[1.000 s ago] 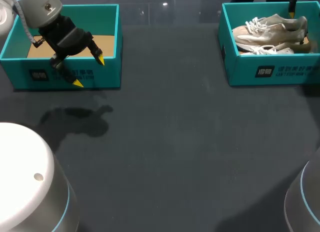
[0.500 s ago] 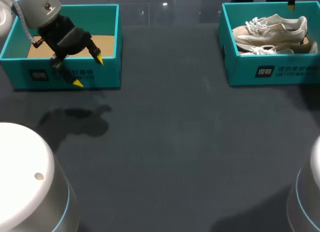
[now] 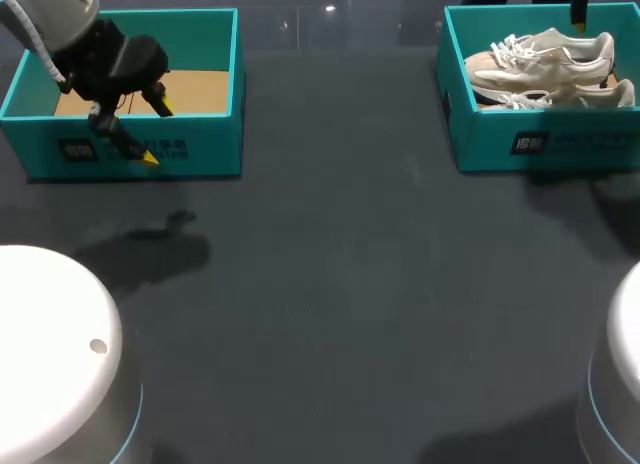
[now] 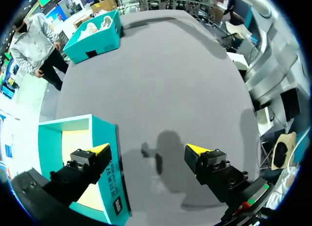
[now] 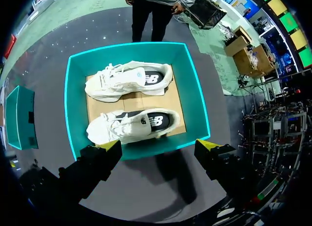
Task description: Take the shoe out of the shoebox, open the shoe tongue, remove and reinsert the insole, then place the shoe into the shoebox
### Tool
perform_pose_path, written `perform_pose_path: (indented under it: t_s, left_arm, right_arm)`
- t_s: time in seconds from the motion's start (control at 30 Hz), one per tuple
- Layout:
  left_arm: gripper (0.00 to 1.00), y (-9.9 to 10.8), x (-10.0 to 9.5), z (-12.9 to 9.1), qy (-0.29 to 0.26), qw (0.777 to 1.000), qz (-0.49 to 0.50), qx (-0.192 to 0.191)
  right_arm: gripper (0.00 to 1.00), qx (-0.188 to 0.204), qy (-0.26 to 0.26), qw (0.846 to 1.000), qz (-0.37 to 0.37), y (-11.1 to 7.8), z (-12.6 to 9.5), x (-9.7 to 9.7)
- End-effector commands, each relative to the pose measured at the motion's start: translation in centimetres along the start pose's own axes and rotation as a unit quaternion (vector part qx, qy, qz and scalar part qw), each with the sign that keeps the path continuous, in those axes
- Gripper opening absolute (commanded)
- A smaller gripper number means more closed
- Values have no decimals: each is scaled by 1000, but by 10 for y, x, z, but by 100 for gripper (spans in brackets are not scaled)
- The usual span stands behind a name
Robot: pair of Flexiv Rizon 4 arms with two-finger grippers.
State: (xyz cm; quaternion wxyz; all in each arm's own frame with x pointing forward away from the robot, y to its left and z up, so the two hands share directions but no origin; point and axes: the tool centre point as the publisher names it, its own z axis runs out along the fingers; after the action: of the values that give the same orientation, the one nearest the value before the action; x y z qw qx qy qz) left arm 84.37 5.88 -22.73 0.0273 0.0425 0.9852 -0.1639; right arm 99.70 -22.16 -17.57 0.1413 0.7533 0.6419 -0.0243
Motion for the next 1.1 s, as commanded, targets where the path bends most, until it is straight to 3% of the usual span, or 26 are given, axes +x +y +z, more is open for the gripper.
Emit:
perform_pose_path:
  t_s: [0.03,0.27,0.4,0.47,0.8,0.87,1.1]
  left_arm:
    - [100,3,-2,-12,-3,965,-255,-58]
    - [100,20,-9,-24,-36,905,-407,-117]
    - [100,30,-19,-36,-66,851,-506,-127]
    - [100,35,-23,-44,-114,826,-536,-128]
    - [100,35,-23,-44,-114,826,-536,-128]
    - [100,37,-23,-44,-107,800,-574,-135]
    - [100,47,-23,-47,-103,745,-646,-131]
  right_arm:
    - [100,-40,-1,999,-4,-38,-13,4]
    - [100,-43,3,999,-14,-66,-22,16]
    - [100,-39,16,999,-8,-78,-27,20]
    - [100,-39,16,999,-8,-78,-27,20]
    - [100,-39,16,999,-8,-78,-27,20]
    - [100,-39,16,999,-8,-78,-27,20]
    - [100,-39,16,999,-8,-78,-27,20]
